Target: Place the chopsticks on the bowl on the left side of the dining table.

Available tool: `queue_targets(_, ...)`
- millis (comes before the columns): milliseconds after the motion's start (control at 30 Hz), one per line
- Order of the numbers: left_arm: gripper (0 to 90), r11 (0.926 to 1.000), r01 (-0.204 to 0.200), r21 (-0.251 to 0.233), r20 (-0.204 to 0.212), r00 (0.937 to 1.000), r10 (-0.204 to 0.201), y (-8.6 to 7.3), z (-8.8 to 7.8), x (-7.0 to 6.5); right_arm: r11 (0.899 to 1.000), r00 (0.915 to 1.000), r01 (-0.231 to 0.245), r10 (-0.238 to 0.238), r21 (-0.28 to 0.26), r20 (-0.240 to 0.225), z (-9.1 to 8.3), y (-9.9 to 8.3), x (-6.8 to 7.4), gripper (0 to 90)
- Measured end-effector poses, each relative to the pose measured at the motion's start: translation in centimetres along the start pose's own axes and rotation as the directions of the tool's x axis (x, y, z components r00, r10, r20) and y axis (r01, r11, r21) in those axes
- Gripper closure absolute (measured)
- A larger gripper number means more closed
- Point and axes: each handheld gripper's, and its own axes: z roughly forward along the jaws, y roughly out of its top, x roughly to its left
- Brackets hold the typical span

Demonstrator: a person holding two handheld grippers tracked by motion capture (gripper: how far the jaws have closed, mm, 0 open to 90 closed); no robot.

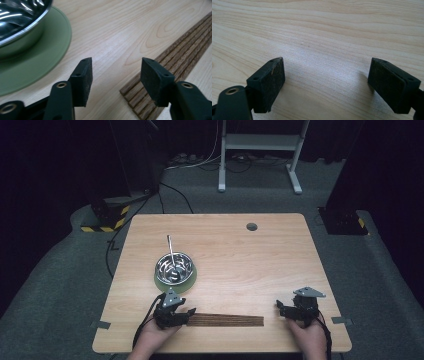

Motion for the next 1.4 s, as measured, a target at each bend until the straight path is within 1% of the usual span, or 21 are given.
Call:
queue_targets(33, 47.3, 1.0000, 0.000, 0.000, 0.000, 1.0000, 0.000, 0.0, 0.0, 0.0, 1.000, 1.0000, 0.000, 0.000, 0.000, 0.000, 0.0, 0.0, 0.0, 13.7)
queue_targets(67, 47.3, 0.9999, -0.009, 0.008, 0.007, 0.9999, 0.009, -0.1, 0.2, 0.0, 1.000, 1.0000, 0.000, 0.000, 0.000, 0.000, 0.0, 0.0, 0.0, 13.8)
queue_targets(133, 50.7, 1.0000, 0.002, 0.007, 0.017, 0.9999, -0.002, -0.3, 0.4, -0.1, 1.000, 1.0000, 0.000, 0.000, 0.000, 0.000, 0.0, 0.0, 0.0, 13.7)
queue_targets(267, 53.2, 0.9998, 0.017, 0.011, 0.023, 0.9996, -0.017, -0.5, 0.5, -0.1, 1.000, 1.0000, 0.000, 0.000, 0.000, 0.000, 0.0, 0.0, 0.0, 13.7)
queue_targets(333, 54.1, 0.9999, -0.002, 0.014, 0.031, 0.9995, 0.001, -0.5, 0.7, -0.1, 1.000, 1.0000, 0.000, 0.000, 0.000, 0.000, 0.0, 0.0, 0.0, 13.8)
queue_targets(400, 54.9, 0.9999, -0.002, 0.017, 0.030, 0.9996, 0.002, -0.5, 0.6, -0.1, 1.000, 1.0000, 0.000, 0.000, 0.000, 0.000, 0.0, 0.0, 0.0, 13.8)
queue_targets(433, 55.4, 0.9999, 0.007, 0.016, 0.028, 0.9996, -0.008, -0.6, 0.7, -0.2, 1.000, 1.0000, 0.000, 0.000, 0.000, 0.000, 0.0, 0.0, 0.0, 13.7)
queue_targets(467, 55.8, 0.9999, 0.007, 0.016, 0.028, 0.9996, -0.008, -0.6, 0.7, -0.2, 1.000, 1.0000, 0.000, 0.000, 0.000, 0.000, 0.0, 0.0, 0.0, 13.7)
queue_targets(600, 59.2, 0.9996, 0.023, 0.017, 0.044, 0.9987, -0.024, -0.5, 0.9, 0.0, 1.000, 1.0000, 0.000, 0.000, 0.000, 0.000, 0.0, 0.0, 0.0, 13.7)
queue_targets(667, 60.7, 0.9995, 0.027, 0.018, 0.044, 0.9986, -0.028, -0.5, 0.9, 0.0, 1.000, 1.0000, 0.000, 0.000, 0.000, 0.000, 0.0, 0.0, 0.0, 13.8)
queue_targets(800, 62.5, 0.9996, 0.021, 0.018, 0.045, 0.9987, -0.022, -0.5, 1.0, 0.2, 1.000, 1.0000, 0.000, 0.000, 0.000, 0.000, 0.0, 0.0, 0.0, 13.8)
queue_targets(900, 63.6, 0.9994, 0.032, 0.016, 0.045, 0.9985, -0.032, -0.4, 1.1, 0.1, 1.000, 1.0000, 0.000, 0.000, 0.000, 0.000, 0.0, 0.0, 0.0, 13.8)
queue_targets(1000, 64.9, 0.9995, 0.026, 0.019, 0.044, 0.9987, -0.027, -0.2, 1.3, 0.0, 1.000, 1.0000, 0.000, 0.000, 0.000, 0.000, 0.0, 0.0, 0.0, 13.8)
queue_targets(1067, 65.2, 0.9994, 0.022, 0.026, 0.055, 0.9982, -0.023, -0.1, 1.4, 0.1, 1.000, 1.0000, 0.000, 0.000, 0.000, 0.000, 0.0, 0.0, 0.0, 13.8)
queue_targets(1167, 68.4, 0.9994, 0.024, 0.025, 0.053, 0.9982, -0.025, -0.1, 1.5, 0.1, 1.000, 1.0000, 0.000, 0.000, 0.000, 0.000, 0.0, 0.0, 0.0, 13.8)
queue_targets(1300, 69.5, 0.9995, 0.021, 0.023, 0.052, 0.9984, -0.022, 0.0, 1.5, 0.2, 1.000, 1.0000, 0.000, 0.000, 0.000, 0.000, 0.0, 0.0, 0.0, 13.8)
queue_targets(1400, 73.0, 0.9996, 0.015, 0.023, 0.048, 0.9987, -0.016, -0.1, 1.5, 0.2, 1.000, 1.0000, 0.000, 0.000, 0.000, 0.000, 0.0, 0.0, 0.0, 13.8)
